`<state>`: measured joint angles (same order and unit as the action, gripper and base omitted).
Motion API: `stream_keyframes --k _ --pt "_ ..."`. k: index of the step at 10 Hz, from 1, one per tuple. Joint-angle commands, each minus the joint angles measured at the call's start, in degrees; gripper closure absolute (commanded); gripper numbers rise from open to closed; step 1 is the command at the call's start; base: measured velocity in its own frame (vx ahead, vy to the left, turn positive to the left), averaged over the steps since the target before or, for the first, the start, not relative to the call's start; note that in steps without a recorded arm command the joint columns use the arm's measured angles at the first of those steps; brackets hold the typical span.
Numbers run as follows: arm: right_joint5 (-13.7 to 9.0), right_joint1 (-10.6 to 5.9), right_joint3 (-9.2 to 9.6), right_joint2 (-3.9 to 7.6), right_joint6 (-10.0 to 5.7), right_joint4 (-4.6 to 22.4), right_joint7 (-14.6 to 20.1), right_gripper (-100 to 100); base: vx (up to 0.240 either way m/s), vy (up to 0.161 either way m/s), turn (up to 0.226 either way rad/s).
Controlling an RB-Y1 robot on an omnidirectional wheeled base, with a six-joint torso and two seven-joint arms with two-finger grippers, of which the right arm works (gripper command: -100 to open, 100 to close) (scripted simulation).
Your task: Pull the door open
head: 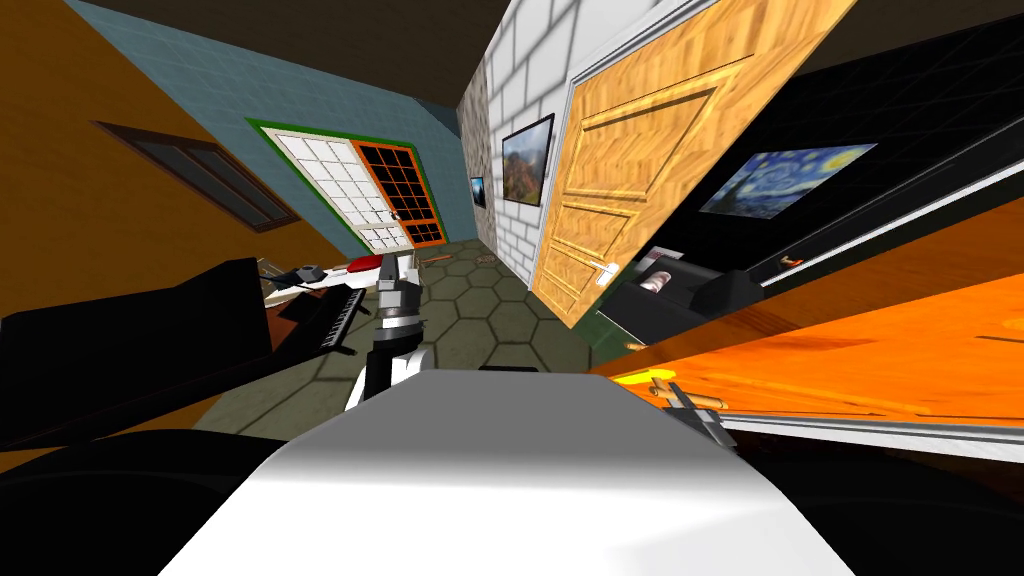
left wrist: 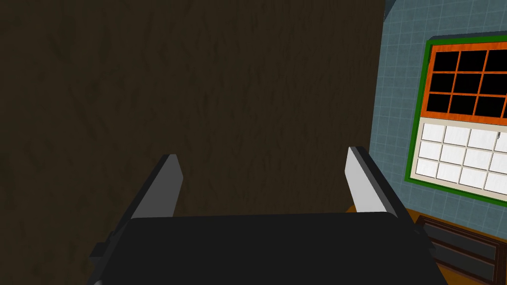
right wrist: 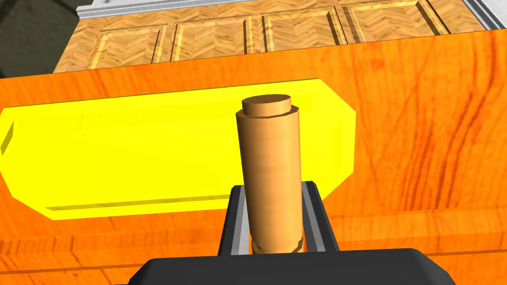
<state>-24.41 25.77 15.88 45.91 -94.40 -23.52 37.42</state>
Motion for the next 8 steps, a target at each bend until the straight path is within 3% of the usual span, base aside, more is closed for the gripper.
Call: stream_keyframes --k 1,2,3,4,7,8 --pt "0.6 0.14 0.76 -0.43 -1.66 0.7 0.1 100 -0.049 -0.038 -0.035" --pt "0.9 0.92 1.20 -0.34 -3.23 0.9 0.0 100 -0.087 -0.063 -0.084" --pt "0.9 0.92 1.20 -0.34 -3.23 0.9 0.0 100 -0.090 -0.067 -0.040" --pt "1.1 1.74 1.51 -0.18 -4.49 1.2 -0.1 100 -0.103 -0.070 -0.079" --pt "1.2 2.68 1.70 0.09 -5.39 1.6 -0.2 100 -0.123 -0.076 -0.069" --pt "1.6 2.47 2.17 -0.59 -5.00 1.0 -0.3 100 -0.070 -0.035 -0.012"
